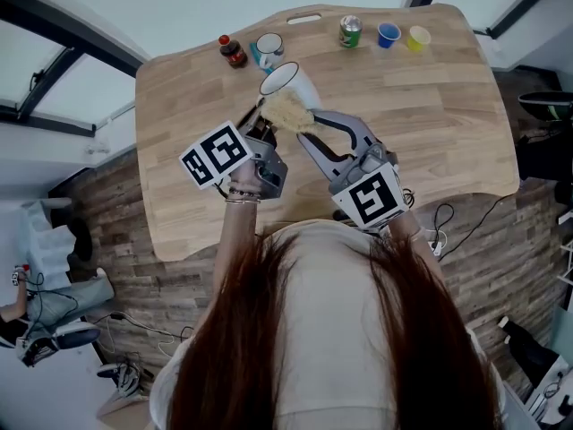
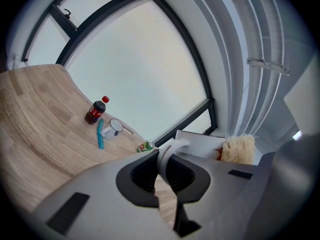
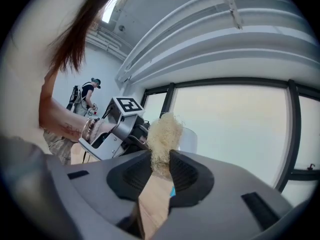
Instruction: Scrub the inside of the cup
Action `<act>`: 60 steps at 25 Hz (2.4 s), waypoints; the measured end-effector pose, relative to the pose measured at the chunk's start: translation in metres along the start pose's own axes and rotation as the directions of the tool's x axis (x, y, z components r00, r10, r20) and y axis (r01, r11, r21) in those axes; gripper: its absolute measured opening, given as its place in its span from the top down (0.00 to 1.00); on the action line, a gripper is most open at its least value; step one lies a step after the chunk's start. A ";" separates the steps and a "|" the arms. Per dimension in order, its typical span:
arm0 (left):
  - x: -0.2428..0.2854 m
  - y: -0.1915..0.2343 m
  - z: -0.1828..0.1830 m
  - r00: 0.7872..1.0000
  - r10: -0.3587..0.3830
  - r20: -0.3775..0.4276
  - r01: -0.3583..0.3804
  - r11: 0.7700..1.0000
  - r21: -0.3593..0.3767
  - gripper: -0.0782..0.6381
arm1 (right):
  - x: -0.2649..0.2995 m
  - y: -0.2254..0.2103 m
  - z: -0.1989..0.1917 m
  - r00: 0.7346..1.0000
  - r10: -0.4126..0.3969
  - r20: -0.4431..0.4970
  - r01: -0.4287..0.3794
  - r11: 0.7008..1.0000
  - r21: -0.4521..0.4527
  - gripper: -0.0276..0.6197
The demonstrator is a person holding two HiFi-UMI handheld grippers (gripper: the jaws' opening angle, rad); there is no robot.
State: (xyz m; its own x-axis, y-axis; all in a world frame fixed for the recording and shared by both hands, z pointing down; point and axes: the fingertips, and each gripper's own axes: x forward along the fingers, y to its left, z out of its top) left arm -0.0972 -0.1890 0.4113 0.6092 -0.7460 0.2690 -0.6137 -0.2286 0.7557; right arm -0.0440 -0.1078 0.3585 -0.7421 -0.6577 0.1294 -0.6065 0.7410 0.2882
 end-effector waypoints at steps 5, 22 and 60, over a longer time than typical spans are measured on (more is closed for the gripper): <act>-0.002 -0.005 0.003 0.999 -0.035 0.011 0.035 0.999 0.000 0.86 | -0.005 -0.010 0.008 0.998 0.006 0.063 -0.016 0.986 0.165 0.79; -0.007 -0.021 0.009 0.991 -0.131 0.017 0.130 0.990 0.058 0.86 | -0.016 -0.018 0.015 0.977 0.110 0.182 -0.183 0.873 0.453 0.79; -0.035 -0.060 0.003 0.897 -0.434 -0.084 0.442 0.876 0.192 0.86 | -0.050 -0.016 0.036 0.829 0.318 0.459 -0.558 0.514 0.652 0.79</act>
State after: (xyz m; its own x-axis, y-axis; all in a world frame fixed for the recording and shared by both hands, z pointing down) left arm -0.0836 -0.1509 0.3547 0.8550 -0.5173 -0.0364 -0.3648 -0.6498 0.6668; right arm -0.0074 -0.0815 0.3133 -0.9396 -0.2473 -0.2366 -0.0835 0.8360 -0.5423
